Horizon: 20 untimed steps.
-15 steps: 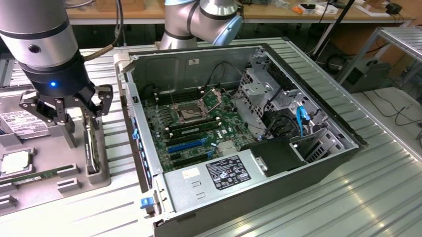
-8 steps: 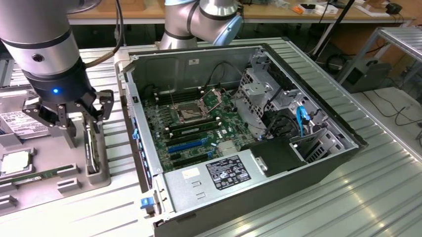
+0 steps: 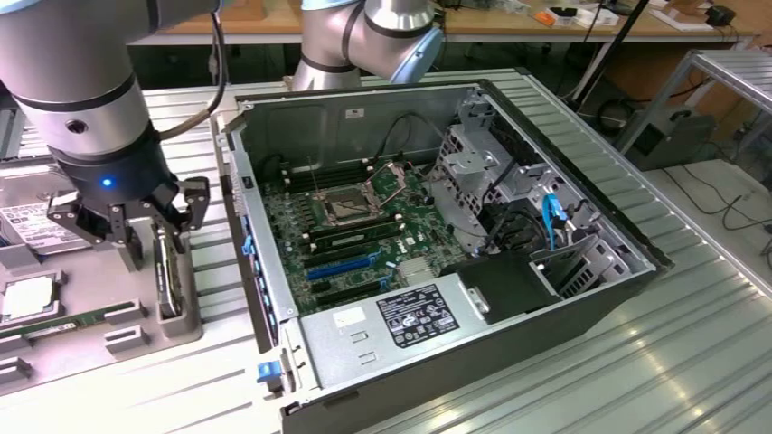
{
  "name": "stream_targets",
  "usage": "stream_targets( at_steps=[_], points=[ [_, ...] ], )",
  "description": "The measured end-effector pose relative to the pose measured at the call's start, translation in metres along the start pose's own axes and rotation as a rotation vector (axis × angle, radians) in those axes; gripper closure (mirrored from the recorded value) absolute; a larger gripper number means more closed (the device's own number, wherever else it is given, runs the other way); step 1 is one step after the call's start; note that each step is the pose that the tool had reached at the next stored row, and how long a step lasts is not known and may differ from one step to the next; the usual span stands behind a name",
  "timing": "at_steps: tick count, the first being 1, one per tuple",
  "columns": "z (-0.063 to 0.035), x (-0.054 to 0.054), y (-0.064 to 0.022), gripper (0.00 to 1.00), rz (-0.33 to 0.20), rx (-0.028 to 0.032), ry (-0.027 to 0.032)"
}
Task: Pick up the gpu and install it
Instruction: 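Pick up the gpu and move the gpu toward the slot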
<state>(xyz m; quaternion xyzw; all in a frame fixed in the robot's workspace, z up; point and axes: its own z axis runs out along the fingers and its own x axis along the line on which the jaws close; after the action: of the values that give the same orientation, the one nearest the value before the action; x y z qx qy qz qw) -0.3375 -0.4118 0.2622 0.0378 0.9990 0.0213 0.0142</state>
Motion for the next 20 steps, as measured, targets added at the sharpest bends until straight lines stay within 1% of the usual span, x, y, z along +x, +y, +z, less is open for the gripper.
stream_targets(
  at_steps=[7, 12, 20],
  points=[
    [0.0107, 0.001, -0.0017, 0.5, 0.0, 0.0, 0.0],
    [0.0141, 0.003, -0.0022, 0.5, 0.0, 0.0001, 0.0001],
    [0.018, 0.002, -0.0023, 0.5, 0.0, 0.0008, 0.0]
  ],
)
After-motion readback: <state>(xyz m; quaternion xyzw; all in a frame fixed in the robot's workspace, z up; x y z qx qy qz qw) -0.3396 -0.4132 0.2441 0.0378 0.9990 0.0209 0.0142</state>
